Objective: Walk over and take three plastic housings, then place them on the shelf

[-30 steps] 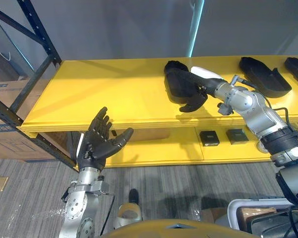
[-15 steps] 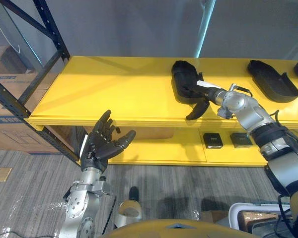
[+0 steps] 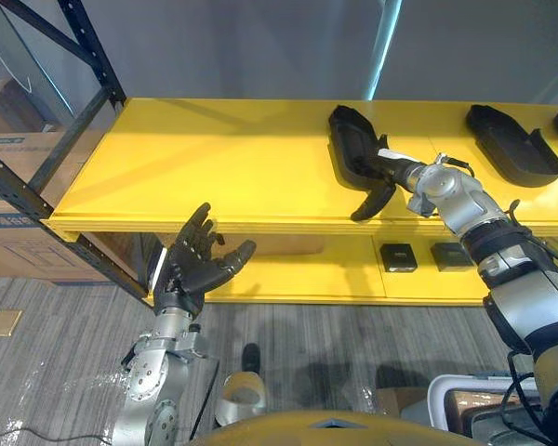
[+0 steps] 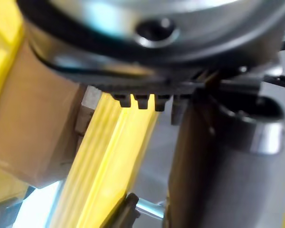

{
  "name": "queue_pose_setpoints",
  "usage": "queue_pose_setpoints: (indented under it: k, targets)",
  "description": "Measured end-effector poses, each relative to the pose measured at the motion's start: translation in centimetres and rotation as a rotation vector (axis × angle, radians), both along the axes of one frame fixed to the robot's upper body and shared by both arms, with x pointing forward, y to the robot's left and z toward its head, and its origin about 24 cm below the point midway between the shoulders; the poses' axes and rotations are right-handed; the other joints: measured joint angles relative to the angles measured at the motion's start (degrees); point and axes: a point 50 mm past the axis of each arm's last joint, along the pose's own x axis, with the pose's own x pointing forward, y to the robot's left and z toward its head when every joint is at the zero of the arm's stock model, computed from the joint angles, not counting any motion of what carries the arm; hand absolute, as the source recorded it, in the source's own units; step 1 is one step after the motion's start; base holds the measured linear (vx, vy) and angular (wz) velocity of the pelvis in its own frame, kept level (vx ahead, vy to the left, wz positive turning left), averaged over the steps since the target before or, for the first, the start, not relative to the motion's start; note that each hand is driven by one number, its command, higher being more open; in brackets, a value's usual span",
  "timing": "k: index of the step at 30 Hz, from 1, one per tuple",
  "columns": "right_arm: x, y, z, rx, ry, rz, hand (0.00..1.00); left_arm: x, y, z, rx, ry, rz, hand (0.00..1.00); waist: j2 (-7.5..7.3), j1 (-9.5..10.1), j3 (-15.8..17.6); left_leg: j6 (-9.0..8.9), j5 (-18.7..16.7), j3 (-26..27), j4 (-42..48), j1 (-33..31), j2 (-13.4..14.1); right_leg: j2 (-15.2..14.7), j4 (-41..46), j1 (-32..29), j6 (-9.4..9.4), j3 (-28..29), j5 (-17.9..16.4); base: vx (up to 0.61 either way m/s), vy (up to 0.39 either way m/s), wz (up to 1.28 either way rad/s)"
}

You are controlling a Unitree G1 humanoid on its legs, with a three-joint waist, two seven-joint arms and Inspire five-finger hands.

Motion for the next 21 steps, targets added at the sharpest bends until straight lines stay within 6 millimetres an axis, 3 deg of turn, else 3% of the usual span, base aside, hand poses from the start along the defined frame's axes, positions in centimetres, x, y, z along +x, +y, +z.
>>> queue_pose_setpoints:
  k: [12, 21]
  targets:
    - [0.1, -0.4, 0.3, 0.01, -0.027, -0.03, 1.0, 0.1, 0.0, 0.1, 0.0, -0.002, 0.004, 1.0, 0.13, -0.32, 0.4, 0.09, 0.03, 0.13, 0.0, -0.8, -0.06, -0.44, 0.85, -1.21, 0.08, 0.12, -0.21, -0.04, 0.004, 0.0]
    - [0.3, -1.1, 1.1, 0.005, -0.036, -0.094, 1.0, 0.1, 0.0, 0.0, -0.011, -0.001, 0.005, 1.0, 1.26, -0.82, 1.22, -0.06, -0.1, 0.3, -0.15, -1.3, -0.13, -0.52, 0.67, -1.57, 0.15, -0.07, -0.26, -0.06, 0.01, 0.01]
